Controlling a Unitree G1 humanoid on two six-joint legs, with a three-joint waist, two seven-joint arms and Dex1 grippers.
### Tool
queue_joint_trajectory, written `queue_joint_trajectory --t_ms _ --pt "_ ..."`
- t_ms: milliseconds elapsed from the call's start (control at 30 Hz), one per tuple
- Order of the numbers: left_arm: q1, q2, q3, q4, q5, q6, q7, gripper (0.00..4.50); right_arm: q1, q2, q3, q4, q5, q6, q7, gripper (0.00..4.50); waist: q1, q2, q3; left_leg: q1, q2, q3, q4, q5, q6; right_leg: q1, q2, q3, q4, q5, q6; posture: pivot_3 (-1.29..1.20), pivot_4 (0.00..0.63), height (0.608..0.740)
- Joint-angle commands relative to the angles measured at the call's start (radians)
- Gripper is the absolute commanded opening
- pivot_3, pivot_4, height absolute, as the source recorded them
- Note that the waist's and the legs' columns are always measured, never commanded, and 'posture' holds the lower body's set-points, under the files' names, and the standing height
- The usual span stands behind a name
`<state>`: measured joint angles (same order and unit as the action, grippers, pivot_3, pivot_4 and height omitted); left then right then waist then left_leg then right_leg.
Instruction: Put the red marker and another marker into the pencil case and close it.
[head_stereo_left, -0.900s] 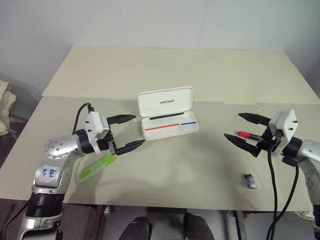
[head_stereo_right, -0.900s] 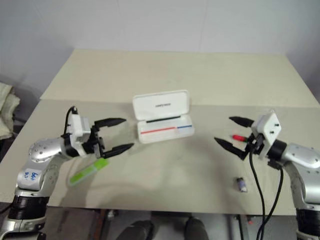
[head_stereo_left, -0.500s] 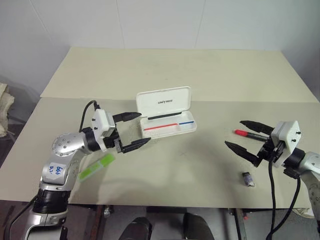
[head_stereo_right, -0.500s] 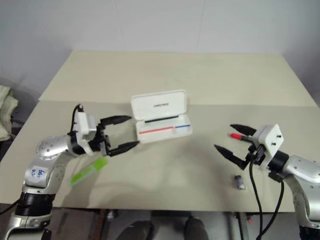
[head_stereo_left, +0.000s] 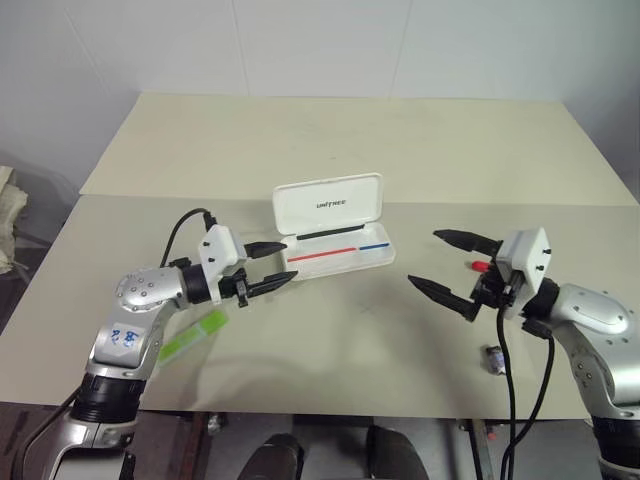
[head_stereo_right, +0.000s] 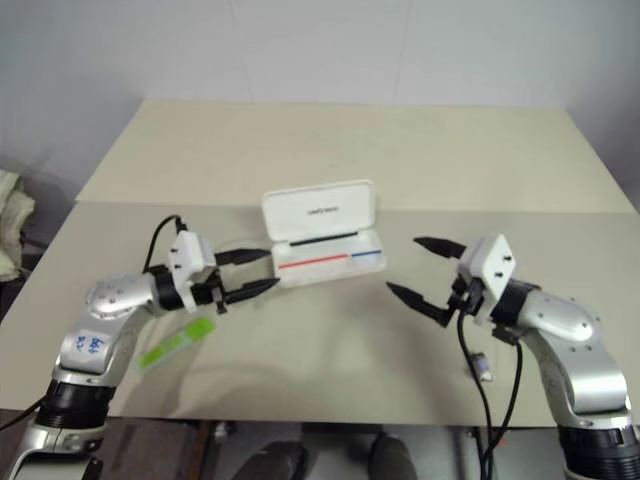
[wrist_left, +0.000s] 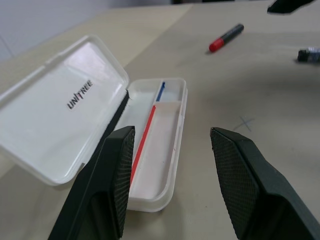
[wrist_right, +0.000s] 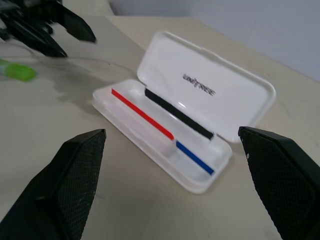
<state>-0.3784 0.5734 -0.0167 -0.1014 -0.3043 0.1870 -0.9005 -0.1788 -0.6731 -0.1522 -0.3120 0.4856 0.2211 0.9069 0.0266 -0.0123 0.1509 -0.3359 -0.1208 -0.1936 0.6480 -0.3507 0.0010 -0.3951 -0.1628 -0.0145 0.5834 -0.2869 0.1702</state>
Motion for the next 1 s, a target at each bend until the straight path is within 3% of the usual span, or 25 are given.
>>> queue_joint_trajectory --t_ms 33,500,1000 --pt "-0.057 0.005 -0.045 0.043 0.049 0.012 -0.005 2.52 -0.053 0.017 0.033 -0.029 0.014 0.003 0.005 4.50 -0.002 0.000 0.000 0.000 0.000 0.000 0.000 0.000 0.000 -0.001 0.000 0.000 0.000 0.000 0.000 0.00 0.150 0.740" --pt "-0.161 -0.022 -0.177 0.229 0.200 -0.061 -0.048 2.52 -0.107 0.052 0.071 -0.106 0.085 0.087 -0.004 4.50 -0.001 0.000 0.000 -0.001 -0.002 0.001 0.000 -0.001 0.001 -0.003 0.000 -0.001 0.002 0.000 0.000 0.00 0.150 0.740" --pt "-0.255 -0.050 -0.257 0.282 0.297 0.060 -0.052 2.52 -0.099 0.022 0.047 -0.088 0.075 0.079 0.034 4.50 -0.002 0.000 0.000 -0.001 -0.003 0.002 0.001 -0.001 0.001 -0.003 0.000 0.000 0.002 0.001 0.001 0.00 0.150 0.740"
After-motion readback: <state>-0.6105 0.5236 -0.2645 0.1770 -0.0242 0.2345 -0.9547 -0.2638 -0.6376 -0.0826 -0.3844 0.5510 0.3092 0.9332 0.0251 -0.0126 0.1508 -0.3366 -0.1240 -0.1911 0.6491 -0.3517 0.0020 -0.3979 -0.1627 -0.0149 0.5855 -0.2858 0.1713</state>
